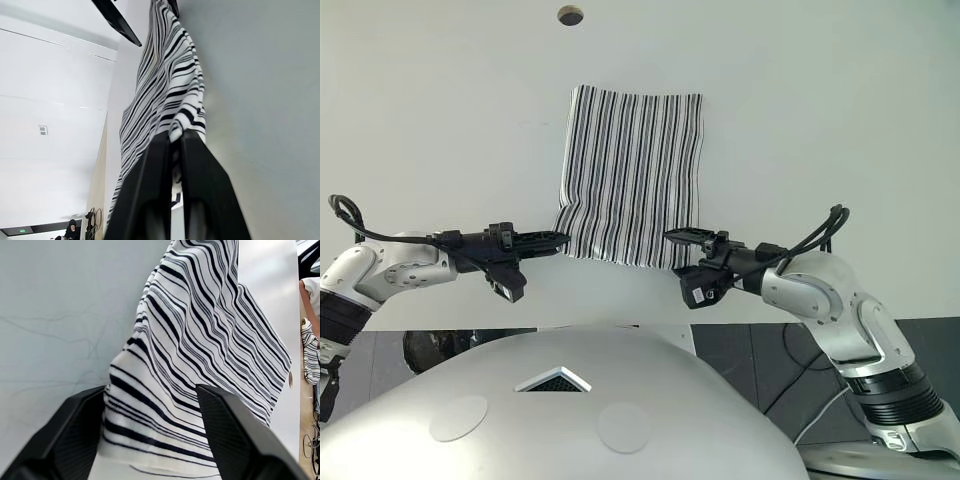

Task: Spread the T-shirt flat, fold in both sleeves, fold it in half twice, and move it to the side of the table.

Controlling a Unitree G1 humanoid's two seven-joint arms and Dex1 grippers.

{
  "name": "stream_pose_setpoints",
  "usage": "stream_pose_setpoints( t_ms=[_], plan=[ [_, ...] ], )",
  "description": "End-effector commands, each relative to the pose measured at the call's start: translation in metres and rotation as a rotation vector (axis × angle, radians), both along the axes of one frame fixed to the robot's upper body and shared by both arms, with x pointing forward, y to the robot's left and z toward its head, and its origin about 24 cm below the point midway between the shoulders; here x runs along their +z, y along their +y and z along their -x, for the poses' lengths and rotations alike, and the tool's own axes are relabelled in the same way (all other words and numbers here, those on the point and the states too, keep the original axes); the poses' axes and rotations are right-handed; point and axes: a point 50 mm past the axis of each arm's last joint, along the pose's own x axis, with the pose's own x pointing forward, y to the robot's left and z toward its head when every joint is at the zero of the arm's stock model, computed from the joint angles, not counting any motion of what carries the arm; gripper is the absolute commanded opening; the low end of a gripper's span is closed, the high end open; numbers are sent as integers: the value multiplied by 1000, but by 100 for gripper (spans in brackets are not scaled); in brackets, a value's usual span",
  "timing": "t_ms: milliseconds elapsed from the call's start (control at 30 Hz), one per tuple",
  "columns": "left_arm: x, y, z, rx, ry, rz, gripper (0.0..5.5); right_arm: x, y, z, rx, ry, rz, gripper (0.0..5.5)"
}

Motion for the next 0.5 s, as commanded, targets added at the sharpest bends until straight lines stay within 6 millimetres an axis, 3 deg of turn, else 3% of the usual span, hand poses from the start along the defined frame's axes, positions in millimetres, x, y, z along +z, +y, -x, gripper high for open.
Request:
stream_pose_setpoints(
  t_ms=[33,400,500],
  plan=[
    [-24,10,23,-25,119,-158,7,-41,-20,22,-17,211,223,267],
    [-22,10,26,-23,120,-150,7,-47,-25,16,-47,211,256,38],
    [-19,8,27,-16,134,-127,7,-44,-22,15,-48,206,228,10]
  ],
)
